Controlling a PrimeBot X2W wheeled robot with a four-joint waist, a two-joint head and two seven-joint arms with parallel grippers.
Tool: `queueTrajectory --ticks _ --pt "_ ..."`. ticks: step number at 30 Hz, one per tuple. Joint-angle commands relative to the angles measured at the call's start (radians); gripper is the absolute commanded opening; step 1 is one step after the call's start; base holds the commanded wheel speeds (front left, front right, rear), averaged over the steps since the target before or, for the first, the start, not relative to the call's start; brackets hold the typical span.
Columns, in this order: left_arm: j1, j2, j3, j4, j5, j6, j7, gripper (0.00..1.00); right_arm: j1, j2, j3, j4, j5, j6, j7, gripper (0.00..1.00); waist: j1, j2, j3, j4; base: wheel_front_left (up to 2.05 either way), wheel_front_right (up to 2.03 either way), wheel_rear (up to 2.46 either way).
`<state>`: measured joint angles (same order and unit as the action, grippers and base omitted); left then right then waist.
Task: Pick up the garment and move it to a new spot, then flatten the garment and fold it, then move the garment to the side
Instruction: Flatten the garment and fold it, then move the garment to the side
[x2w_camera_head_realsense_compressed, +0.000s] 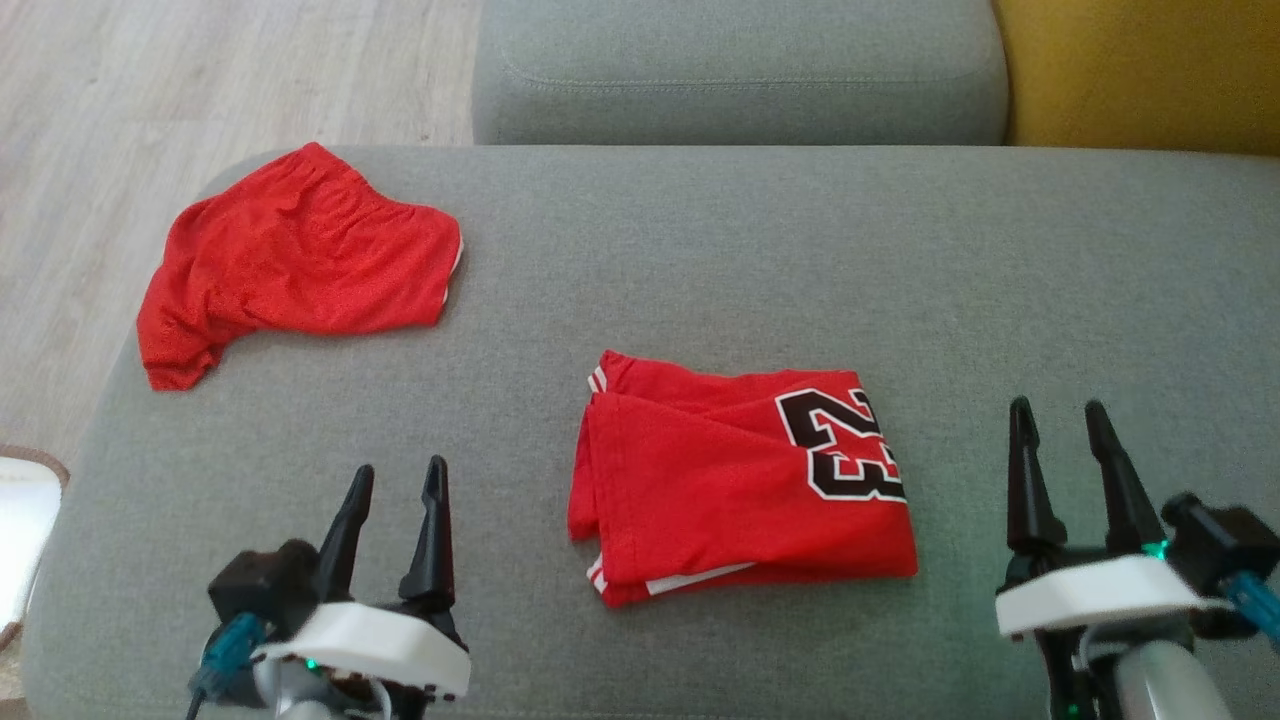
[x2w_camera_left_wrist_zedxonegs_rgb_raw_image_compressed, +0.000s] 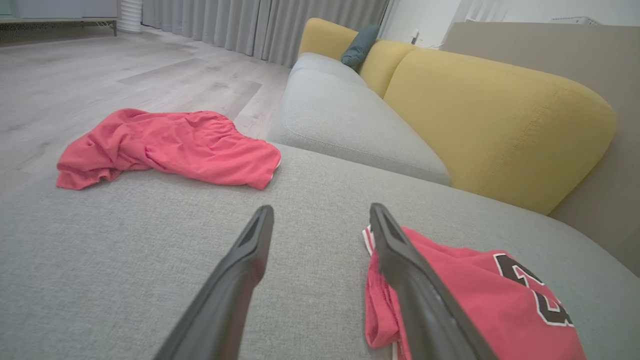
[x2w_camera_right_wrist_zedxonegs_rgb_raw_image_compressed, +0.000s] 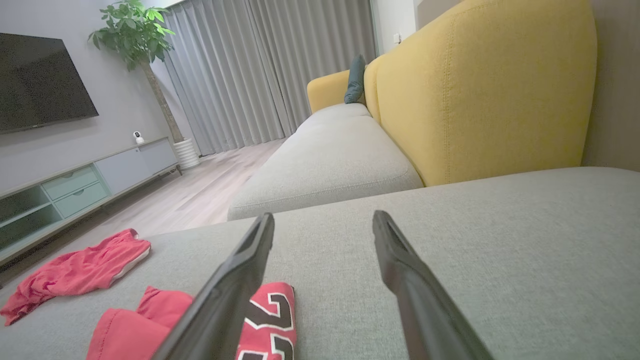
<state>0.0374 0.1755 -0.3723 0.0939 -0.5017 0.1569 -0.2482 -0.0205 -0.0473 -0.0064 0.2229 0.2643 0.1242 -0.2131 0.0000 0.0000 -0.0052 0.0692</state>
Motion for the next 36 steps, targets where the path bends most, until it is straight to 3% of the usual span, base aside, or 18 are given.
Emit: queueTrajectory --ticks 1,28,36 --pt "-0.035 -0.005 0.044 -0.03 0.011 -0.007 -0.013 1.0 -0.023 -0.003 0.021 -0.04 -0.007 0.007 -0.015 1.0 0.0 0.0 -0.002 0.001 0.0 0.0 0.0" --pt "-0.006 -0.083 0.148 0.003 0.111 -0.086 -0.013 1.0 -0.003 -0.003 0.024 -0.041 -0.037 0.007 0.0 1.0 0.0 0.0 -0.002 0.003 0.0 0.0 0.0" --pt "-0.015 -0.094 0.155 0.001 0.126 -0.099 -0.014 1.0 -0.058 -0.003 0.016 -0.004 -0.137 0.007 0.136 1.0 0.0 0.0 0.025 0.018 0.0 0.0 0.0"
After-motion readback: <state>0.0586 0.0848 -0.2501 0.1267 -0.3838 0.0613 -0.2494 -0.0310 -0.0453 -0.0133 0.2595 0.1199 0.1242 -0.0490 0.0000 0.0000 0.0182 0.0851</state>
